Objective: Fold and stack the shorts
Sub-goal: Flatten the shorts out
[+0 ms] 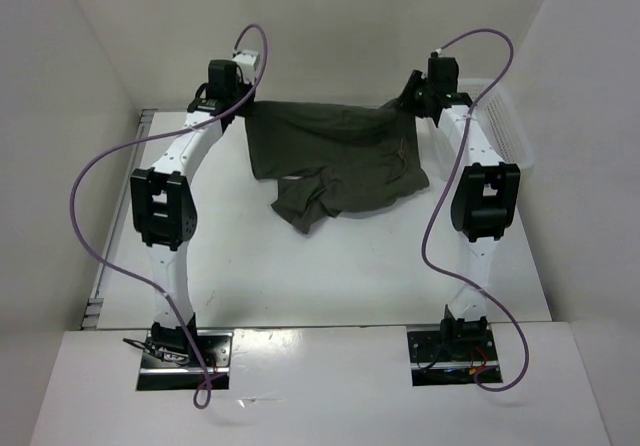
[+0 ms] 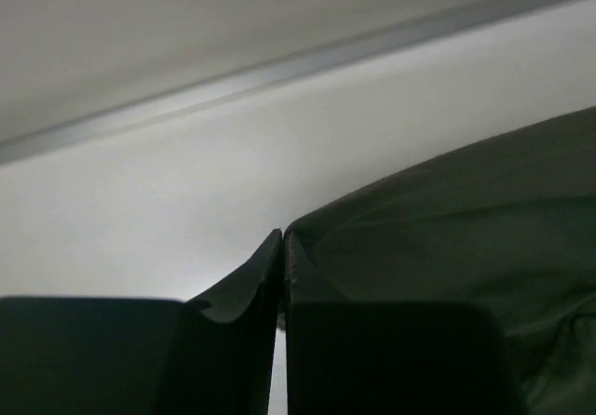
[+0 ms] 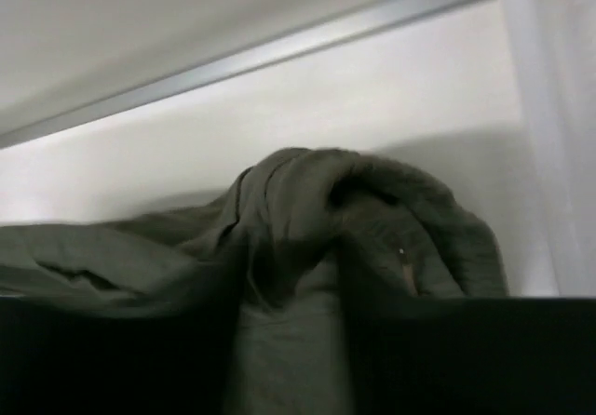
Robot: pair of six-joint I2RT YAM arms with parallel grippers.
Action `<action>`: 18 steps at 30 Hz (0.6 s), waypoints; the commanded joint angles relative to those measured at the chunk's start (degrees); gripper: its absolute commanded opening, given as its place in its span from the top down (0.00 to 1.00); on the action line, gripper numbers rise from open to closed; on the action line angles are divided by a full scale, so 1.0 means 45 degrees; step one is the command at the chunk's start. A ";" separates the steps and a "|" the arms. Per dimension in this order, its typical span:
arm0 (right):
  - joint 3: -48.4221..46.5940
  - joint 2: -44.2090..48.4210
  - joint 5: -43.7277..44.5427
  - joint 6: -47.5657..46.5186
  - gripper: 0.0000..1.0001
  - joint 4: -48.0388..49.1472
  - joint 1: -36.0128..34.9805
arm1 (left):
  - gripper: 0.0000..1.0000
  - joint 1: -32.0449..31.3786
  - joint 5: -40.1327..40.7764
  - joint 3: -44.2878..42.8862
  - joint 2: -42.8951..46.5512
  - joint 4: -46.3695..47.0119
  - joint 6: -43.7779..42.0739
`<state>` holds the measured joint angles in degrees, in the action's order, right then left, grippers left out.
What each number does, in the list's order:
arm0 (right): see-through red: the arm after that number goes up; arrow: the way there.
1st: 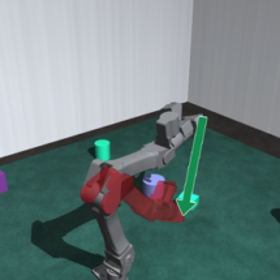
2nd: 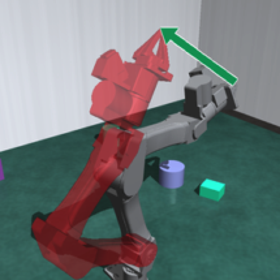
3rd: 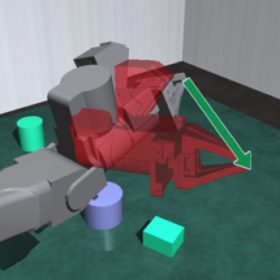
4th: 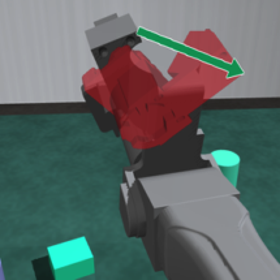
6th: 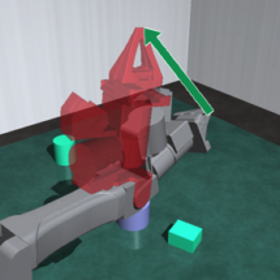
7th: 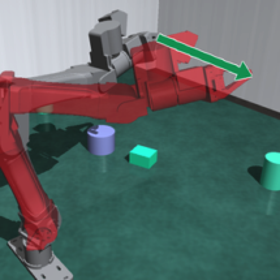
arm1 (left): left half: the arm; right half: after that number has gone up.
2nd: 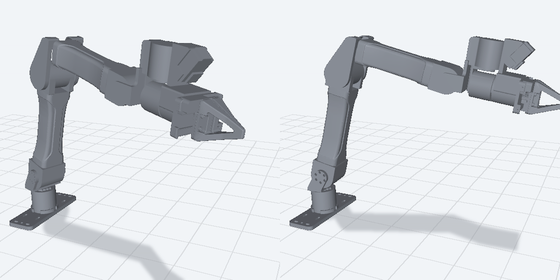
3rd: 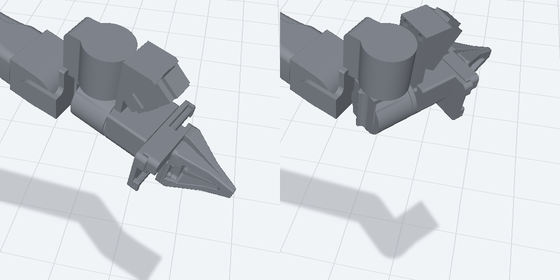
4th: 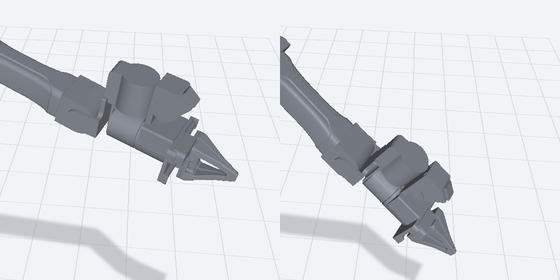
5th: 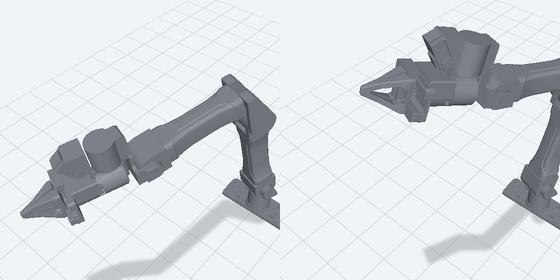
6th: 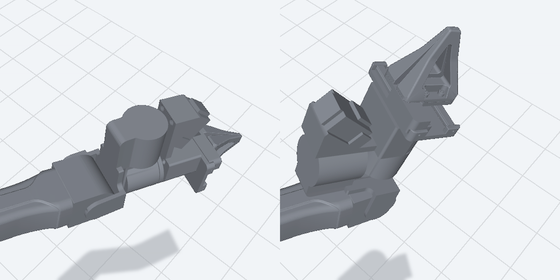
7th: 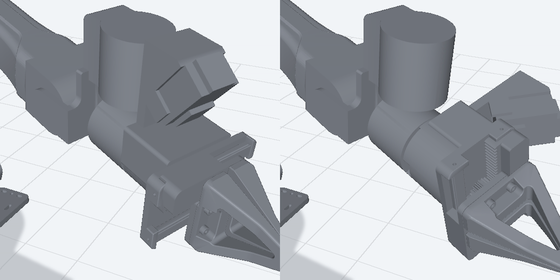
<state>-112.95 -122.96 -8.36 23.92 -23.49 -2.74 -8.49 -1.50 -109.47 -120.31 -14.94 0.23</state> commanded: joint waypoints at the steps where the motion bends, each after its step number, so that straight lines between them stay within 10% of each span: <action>1: -0.1306 -0.0311 0.1036 0.0289 0.41 0.0317 -0.0035 | 0.90 0.0129 0.0430 -0.2774 -0.1268 -0.0290 -0.0051; 4: -0.1581 -0.0450 0.1154 0.0173 0.11 0.0317 -0.0152 | 0.31 0.0129 0.0546 -0.5706 -0.2656 -0.2008 -0.0051; 6: -0.1368 -0.0100 0.1155 -0.0021 0.09 0.0201 -0.0152 | 0.22 0.0129 0.0412 -0.6452 -0.2952 -0.3006 -0.0051; 18: 0.5323 0.4665 0.1291 -0.4220 0.12 -0.0074 -0.0152 | 0.18 -0.0944 -0.3300 0.1388 0.1694 -0.5586 -0.0051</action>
<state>-95.48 -108.84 -4.21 12.53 -23.77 -3.01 -10.22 -10.09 -111.59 -118.17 -34.30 0.21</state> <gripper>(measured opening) 0.891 0.829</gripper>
